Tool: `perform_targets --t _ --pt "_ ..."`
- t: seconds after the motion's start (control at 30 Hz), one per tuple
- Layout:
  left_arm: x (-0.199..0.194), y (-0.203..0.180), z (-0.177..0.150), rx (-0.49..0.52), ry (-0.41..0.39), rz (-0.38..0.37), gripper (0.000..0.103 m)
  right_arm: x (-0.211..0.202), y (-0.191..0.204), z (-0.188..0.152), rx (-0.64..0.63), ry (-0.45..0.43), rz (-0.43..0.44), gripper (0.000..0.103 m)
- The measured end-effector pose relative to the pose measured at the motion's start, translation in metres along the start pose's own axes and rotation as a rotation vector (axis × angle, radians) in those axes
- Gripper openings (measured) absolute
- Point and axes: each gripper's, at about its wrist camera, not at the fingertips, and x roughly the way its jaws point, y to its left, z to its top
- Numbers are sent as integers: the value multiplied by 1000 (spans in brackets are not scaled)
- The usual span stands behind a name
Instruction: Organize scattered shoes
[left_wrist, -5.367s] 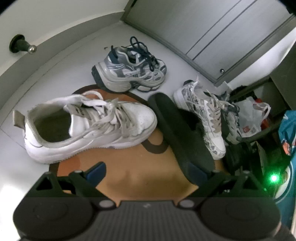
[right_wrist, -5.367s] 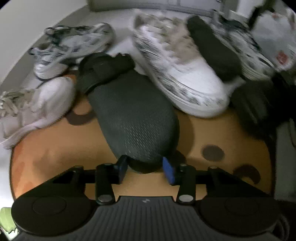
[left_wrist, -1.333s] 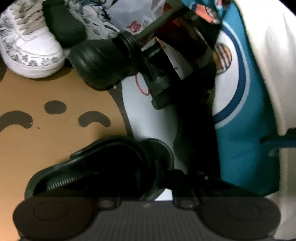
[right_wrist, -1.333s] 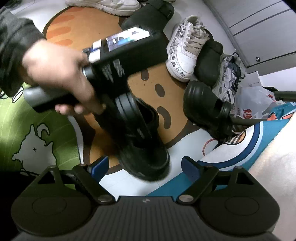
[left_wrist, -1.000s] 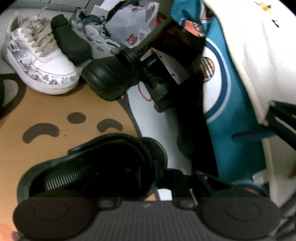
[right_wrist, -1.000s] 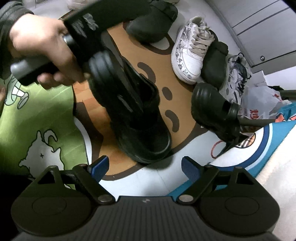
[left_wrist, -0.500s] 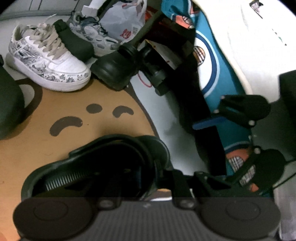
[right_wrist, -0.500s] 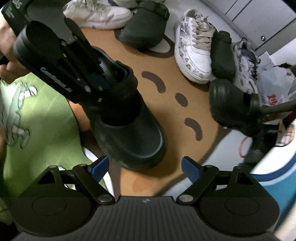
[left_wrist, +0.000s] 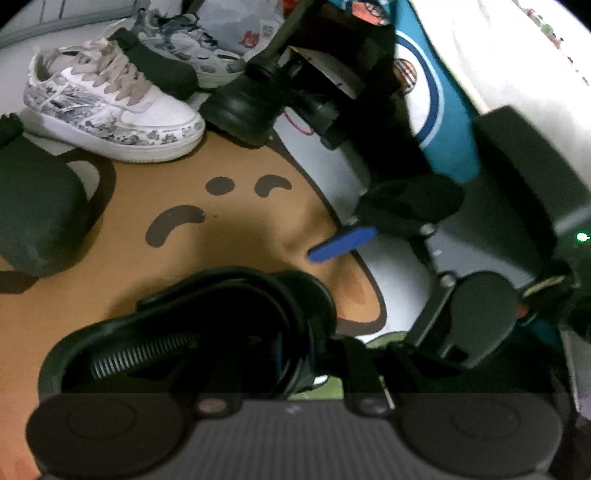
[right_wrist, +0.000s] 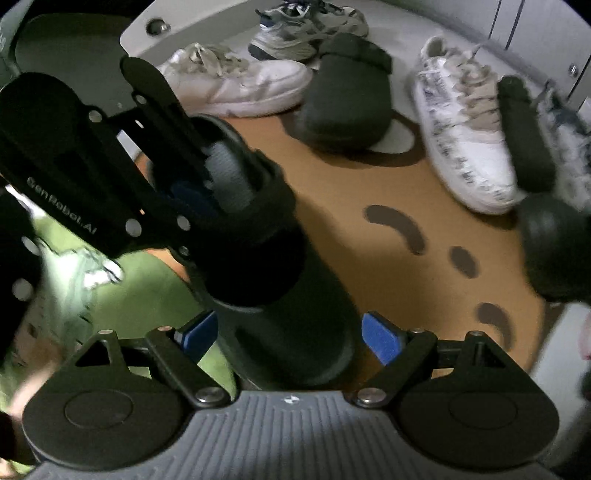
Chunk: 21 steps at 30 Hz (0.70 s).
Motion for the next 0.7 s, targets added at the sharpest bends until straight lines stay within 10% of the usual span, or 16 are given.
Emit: perform_targets --t 0.7 --pt "35 -22 48 245 176 66 14 2 -5 -39 234 -143 22 90"
